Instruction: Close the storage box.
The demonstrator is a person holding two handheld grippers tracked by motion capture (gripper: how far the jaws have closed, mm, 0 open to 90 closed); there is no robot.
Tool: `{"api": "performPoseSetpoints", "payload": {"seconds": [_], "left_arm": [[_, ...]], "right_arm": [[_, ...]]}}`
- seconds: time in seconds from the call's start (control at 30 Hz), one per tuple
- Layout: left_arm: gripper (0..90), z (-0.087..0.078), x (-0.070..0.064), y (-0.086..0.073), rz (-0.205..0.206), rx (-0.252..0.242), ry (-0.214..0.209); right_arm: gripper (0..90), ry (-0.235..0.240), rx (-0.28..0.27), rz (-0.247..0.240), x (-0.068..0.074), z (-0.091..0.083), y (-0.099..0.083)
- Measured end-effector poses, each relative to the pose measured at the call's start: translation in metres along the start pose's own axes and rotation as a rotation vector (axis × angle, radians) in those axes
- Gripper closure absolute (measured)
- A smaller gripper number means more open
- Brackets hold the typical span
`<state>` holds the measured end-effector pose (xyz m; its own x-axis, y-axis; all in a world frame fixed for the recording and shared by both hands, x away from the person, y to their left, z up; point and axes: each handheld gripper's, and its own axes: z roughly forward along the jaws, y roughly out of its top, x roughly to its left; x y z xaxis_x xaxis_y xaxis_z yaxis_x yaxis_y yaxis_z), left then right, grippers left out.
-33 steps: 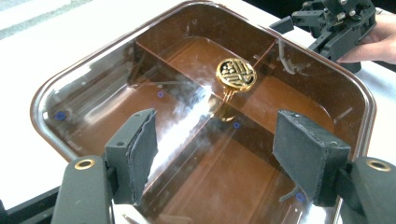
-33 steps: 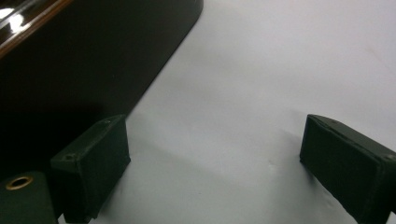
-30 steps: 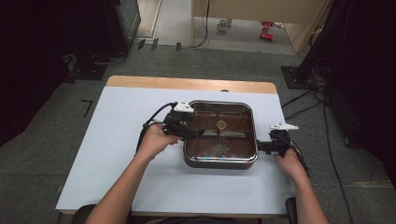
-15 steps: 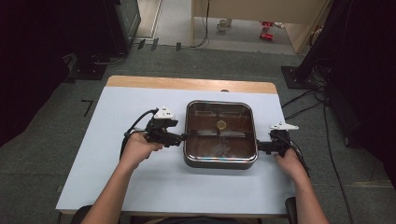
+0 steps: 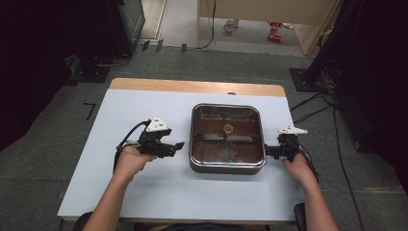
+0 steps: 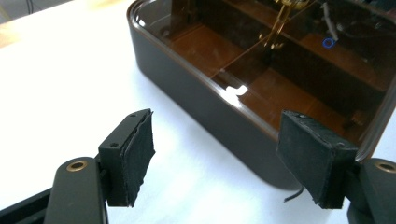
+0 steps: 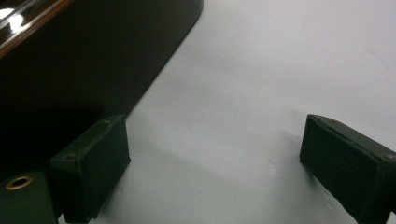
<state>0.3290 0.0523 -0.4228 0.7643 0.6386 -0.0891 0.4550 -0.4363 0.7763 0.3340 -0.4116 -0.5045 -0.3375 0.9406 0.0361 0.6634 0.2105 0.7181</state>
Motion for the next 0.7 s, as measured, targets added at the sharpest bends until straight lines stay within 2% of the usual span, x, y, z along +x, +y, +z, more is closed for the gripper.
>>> {"api": "performPoseSetpoints", "payload": {"seconds": [0.07,0.17,0.2,0.27,0.37,0.5,0.53,0.63,0.7], "left_arm": [[27.3,0.002,0.003,-0.009,-0.004,0.003,0.008],[27.3,0.003,0.004,-0.015,-0.004,-0.001,0.023],[27.3,0.004,0.004,-0.02,-0.001,-0.008,0.052],[27.3,0.005,0.003,-0.026,0.006,-0.013,0.057],[27.1,0.007,0.003,-0.035,0.019,0.007,0.061],[26.7,0.009,0.003,-0.043,0.006,0.021,0.069],[26.7,0.011,0.002,-0.048,-0.005,0.021,0.103],[26.6,0.013,-0.002,-0.054,-0.02,0.023,0.089],[26.4,0.015,-0.004,-0.059,-0.008,0.042,0.082]], "right_arm": [[7.8,0.0,-0.001,-0.002,0.0,0.0,0.0],[7.8,0.0,0.001,-0.002,0.0,0.0,0.0],[7.8,0.0,0.001,-0.002,0.0,0.0,0.0],[7.8,0.0,0.001,-0.001,0.0,0.0,0.0],[7.8,0.0,0.001,-0.001,0.0,0.0,0.0],[7.8,0.0,0.001,-0.002,0.0,0.0,0.0],[7.8,0.0,0.001,-0.002,0.0,0.0,0.0],[7.8,0.0,0.001,-0.001,0.0,0.0,0.0],[7.8,0.0,0.001,-0.001,0.0,0.0,0.0]]}}
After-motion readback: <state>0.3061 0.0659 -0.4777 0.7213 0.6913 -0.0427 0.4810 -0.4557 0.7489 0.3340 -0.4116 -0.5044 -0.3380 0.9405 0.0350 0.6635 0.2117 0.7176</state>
